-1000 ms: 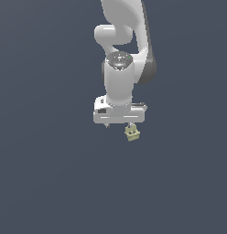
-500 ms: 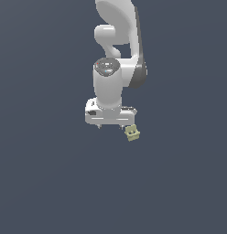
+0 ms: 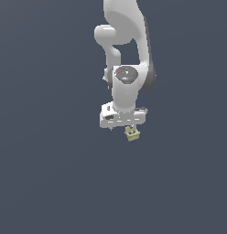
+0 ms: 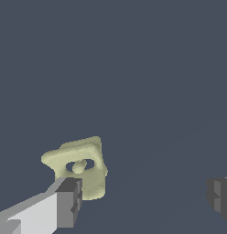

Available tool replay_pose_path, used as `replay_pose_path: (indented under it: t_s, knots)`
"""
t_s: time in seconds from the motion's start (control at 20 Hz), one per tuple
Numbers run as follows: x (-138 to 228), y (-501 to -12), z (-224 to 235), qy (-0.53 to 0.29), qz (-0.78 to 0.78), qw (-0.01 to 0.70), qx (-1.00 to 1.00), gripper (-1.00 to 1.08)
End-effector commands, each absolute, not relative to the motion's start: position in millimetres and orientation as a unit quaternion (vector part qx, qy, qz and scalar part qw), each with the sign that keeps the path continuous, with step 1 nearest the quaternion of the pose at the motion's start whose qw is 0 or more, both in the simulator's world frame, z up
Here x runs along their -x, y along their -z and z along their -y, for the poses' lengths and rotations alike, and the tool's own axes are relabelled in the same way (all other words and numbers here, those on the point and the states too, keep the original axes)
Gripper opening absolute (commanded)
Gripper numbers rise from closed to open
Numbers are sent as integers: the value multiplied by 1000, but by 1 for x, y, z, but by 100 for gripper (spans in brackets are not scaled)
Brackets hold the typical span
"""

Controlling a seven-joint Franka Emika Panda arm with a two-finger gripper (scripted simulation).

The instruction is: Pick up the object and move it to a goal position.

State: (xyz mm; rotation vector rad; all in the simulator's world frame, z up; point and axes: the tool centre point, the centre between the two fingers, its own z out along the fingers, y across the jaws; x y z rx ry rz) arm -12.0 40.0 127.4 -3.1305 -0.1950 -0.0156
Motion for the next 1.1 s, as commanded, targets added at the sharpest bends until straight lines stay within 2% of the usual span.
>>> replay_pose_path:
  t_s: [0.0, 0.35, 0.7, 1.05]
  knots:
    - [21, -113, -65, 3, 103, 1, 995, 100]
    - [39, -92, -102, 0, 168, 0, 986, 100]
    - [39, -86, -102, 0, 168, 0, 986, 100]
    - [41, -54, -103, 0, 170, 0, 985, 100]
